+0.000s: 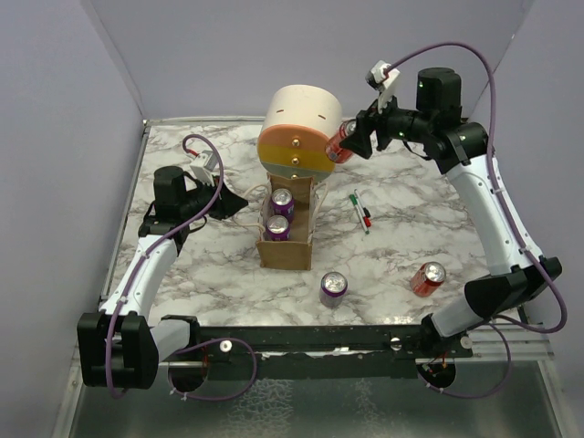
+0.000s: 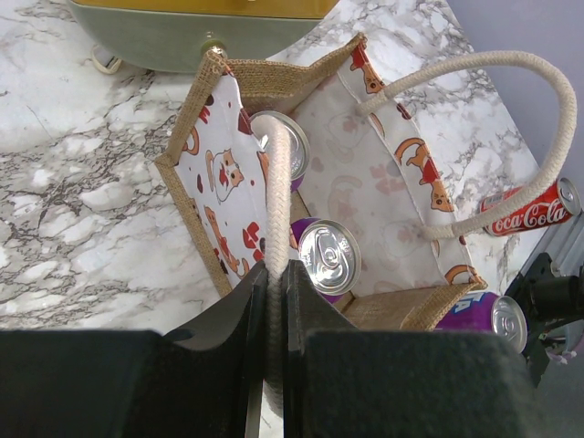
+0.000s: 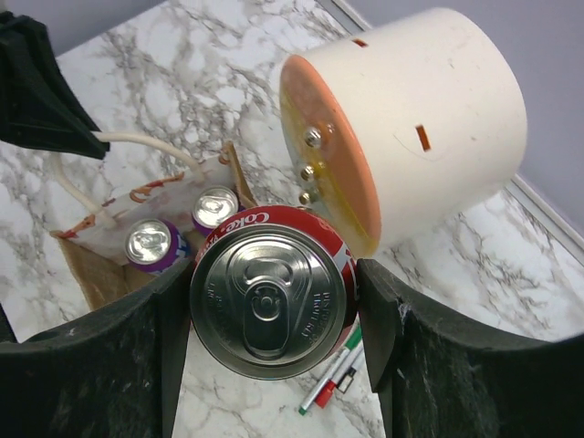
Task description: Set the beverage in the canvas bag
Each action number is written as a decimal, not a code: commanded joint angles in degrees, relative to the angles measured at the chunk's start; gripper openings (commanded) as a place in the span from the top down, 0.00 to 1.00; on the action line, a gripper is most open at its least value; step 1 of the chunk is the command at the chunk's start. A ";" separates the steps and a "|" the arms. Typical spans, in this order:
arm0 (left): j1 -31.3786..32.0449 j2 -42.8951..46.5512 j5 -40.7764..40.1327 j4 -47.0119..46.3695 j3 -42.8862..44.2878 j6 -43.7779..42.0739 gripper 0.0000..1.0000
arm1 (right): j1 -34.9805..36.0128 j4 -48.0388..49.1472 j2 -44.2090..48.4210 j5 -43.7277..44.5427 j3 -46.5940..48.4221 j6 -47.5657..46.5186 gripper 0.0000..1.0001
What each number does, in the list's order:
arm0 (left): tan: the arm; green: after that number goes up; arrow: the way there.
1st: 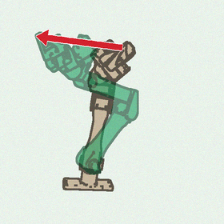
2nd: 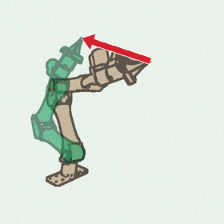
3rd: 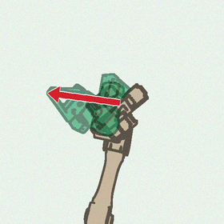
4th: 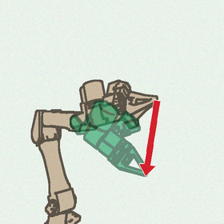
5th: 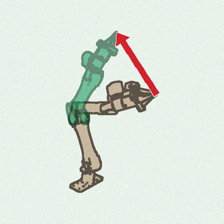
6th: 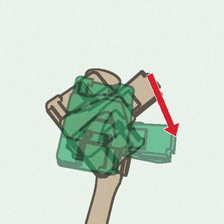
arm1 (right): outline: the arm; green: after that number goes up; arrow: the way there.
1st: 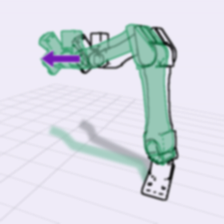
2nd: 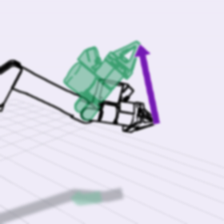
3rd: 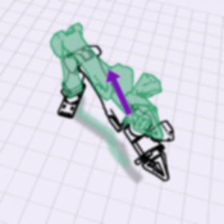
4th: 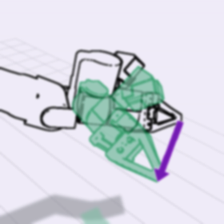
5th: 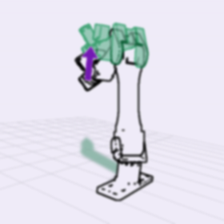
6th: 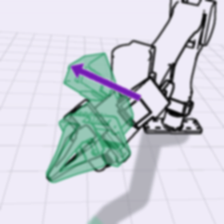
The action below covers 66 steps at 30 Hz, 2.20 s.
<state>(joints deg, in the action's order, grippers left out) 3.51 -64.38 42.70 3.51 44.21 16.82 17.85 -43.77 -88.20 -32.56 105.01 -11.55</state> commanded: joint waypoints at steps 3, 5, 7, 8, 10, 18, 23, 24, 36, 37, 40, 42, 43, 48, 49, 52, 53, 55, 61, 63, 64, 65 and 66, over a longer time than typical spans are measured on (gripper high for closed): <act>0.45 1.25 1.47 -0.71 -0.42 -0.38 1.00 | 6.19 5.14 -0.52 -2.84 4.12 -0.36 0.99; 0.45 1.14 1.42 -0.62 -0.35 -0.38 1.00 | 7.97 4.82 -1.39 -3.07 4.15 -1.01 0.99; 0.45 1.02 1.35 -0.57 -0.15 -0.39 1.00 | 9.61 4.24 -2.58 -2.41 4.43 -1.48 0.99; 0.45 0.99 1.22 -0.48 -0.08 -0.45 1.00 | 10.33 3.96 -3.35 -2.15 4.54 -1.79 0.99; 0.45 0.92 1.04 -0.36 -0.08 -0.68 1.00 | 11.83 3.59 -4.37 -1.59 4.64 -2.50 0.99; 0.45 0.10 1.15 -0.35 0.23 -1.17 1.00 | 17.36 0.74 -9.13 1.17 4.59 -5.88 0.99; 0.45 -0.65 1.42 -0.50 0.18 -1.32 1.00 | 20.37 -0.11 -11.88 2.83 4.53 -6.98 0.99; 0.45 -0.68 1.37 -0.47 0.19 -1.42 1.00 | 20.61 0.07 -12.14 2.97 3.76 -6.99 0.99; 0.45 -1.25 1.51 -0.01 0.71 -1.79 1.00 | 22.76 -2.07 -12.75 10.38 -1.36 -11.67 0.99; 0.47 -1.27 1.54 -0.02 0.63 -1.79 1.00 | 22.76 -1.84 -12.51 11.09 -1.98 -11.95 0.99; 0.45 -1.32 1.53 -0.08 0.62 -1.70 1.00 | 22.76 -1.76 -12.58 12.06 -3.16 -12.44 0.99; 0.45 -1.28 1.51 -0.13 0.62 -1.70 1.00 | 22.76 -1.93 -12.93 11.94 -3.62 -12.53 0.99; 0.45 -1.26 1.45 -0.09 0.63 -1.70 1.00 | 22.76 -1.82 -13.09 11.91 -3.94 -12.61 0.99; 0.45 -0.85 1.02 -0.06 0.30 -1.87 1.00 | 22.76 -1.10 -13.40 12.94 -5.70 -13.03 0.99; 0.45 -0.77 1.07 0.00 0.32 -1.88 1.00 | 22.76 -0.56 -13.40 13.26 -6.30 -13.08 0.99; 0.45 -0.93 1.32 -0.06 0.35 -1.58 1.00 | 22.78 0.15 -13.77 13.32 -6.75 -13.21 0.99; 0.45 -1.01 1.41 -0.14 0.29 -1.42 1.00 | 22.76 0.34 -14.10 13.43 -6.60 -13.46 0.99; 0.45 -1.09 1.49 -0.58 0.31 -1.19 1.00 | 22.81 0.12 -15.10 13.65 -5.86 -13.77 0.99; 0.45 -0.68 1.67 -0.66 -0.05 -1.22 1.00 | 22.77 1.01 -17.01 13.02 -5.87 -13.98 0.99; 0.45 -0.59 1.63 -0.66 -0.03 -1.20 1.00 | 22.76 1.60 -17.55 12.76 -6.68 -13.94 0.99; 0.49 -0.53 1.72 -0.69 0.05 -1.18 1.00 | 22.76 1.85 -17.75 12.56 -7.06 -13.96 0.99; 0.45 -0.49 1.77 -0.71 0.17 -1.13 1.00 | 22.76 2.22 -17.93 12.48 -7.50 -13.98 0.99; 0.46 -0.48 1.74 -0.71 0.30 -1.09 1.00 | 22.76 2.69 -18.01 12.38 -7.92 -13.92 0.99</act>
<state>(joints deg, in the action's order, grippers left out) 3.51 -65.39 42.92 3.49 44.21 15.94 40.21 -46.44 -106.37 -19.75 97.34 -24.75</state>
